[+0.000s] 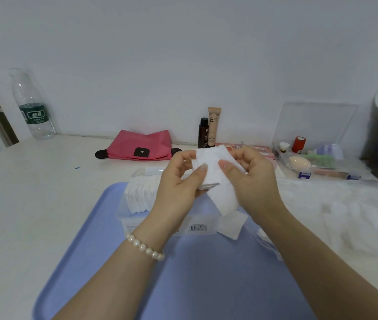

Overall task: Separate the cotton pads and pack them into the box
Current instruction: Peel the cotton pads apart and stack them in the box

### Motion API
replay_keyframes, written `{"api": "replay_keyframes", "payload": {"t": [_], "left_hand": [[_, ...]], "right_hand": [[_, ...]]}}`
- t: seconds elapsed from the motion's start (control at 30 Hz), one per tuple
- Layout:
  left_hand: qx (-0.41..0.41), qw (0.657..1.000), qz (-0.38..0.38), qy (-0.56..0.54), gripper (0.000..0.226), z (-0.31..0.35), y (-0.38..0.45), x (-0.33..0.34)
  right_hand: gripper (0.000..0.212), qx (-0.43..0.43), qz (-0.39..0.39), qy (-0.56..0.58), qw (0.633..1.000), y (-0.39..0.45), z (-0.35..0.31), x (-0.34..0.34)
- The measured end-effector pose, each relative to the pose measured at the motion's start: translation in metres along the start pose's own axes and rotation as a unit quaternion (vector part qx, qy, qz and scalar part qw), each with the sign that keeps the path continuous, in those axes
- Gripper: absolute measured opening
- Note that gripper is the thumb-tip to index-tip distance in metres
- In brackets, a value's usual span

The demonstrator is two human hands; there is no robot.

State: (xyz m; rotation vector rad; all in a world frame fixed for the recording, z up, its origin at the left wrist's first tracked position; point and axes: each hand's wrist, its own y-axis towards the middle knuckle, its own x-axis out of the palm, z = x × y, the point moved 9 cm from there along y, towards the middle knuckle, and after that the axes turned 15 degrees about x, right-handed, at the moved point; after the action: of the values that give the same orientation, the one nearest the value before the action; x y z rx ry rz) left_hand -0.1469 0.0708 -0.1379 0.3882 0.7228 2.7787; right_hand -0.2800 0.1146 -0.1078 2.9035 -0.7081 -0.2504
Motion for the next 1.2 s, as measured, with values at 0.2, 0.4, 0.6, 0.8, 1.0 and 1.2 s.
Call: {"api": "replay_keyframes", "payload": {"t": [0.2, 0.4, 0.6, 0.8, 1.0, 1.2], "left_hand": [[0.008, 0.999, 0.008, 0.035, 0.016, -0.001, 0.001, -0.004], [0.008, 1.0, 0.008, 0.017, 0.022, -0.001, 0.0, -0.003], [0.013, 1.0, -0.001, 0.027, 0.026, 0.001, 0.001, -0.005], [0.012, 1.0, -0.009, 0.022, 0.032, 0.003, 0.0, -0.002], [0.03, 0.999, -0.033, 0.014, 0.034, 0.008, -0.002, 0.005], [0.026, 0.999, -0.028, -0.007, 0.037, 0.007, -0.001, 0.005]], "right_hand": [[0.015, 0.005, -0.001, 0.004, 1.0, -0.001, 0.0, 0.001], [0.025, 0.075, -0.009, 0.084, 0.994, 0.005, 0.015, -0.005], [0.019, 0.151, 0.049, 0.141, 0.977, 0.013, 0.03, -0.024], [0.009, 0.136, 0.025, 0.299, 0.944, 0.007, 0.019, -0.021], [0.017, 0.163, 0.002, 0.235, 0.958, -0.004, 0.027, 0.003], [0.017, 0.115, 0.045, 0.172, 0.977, -0.004, 0.024, -0.004]]}}
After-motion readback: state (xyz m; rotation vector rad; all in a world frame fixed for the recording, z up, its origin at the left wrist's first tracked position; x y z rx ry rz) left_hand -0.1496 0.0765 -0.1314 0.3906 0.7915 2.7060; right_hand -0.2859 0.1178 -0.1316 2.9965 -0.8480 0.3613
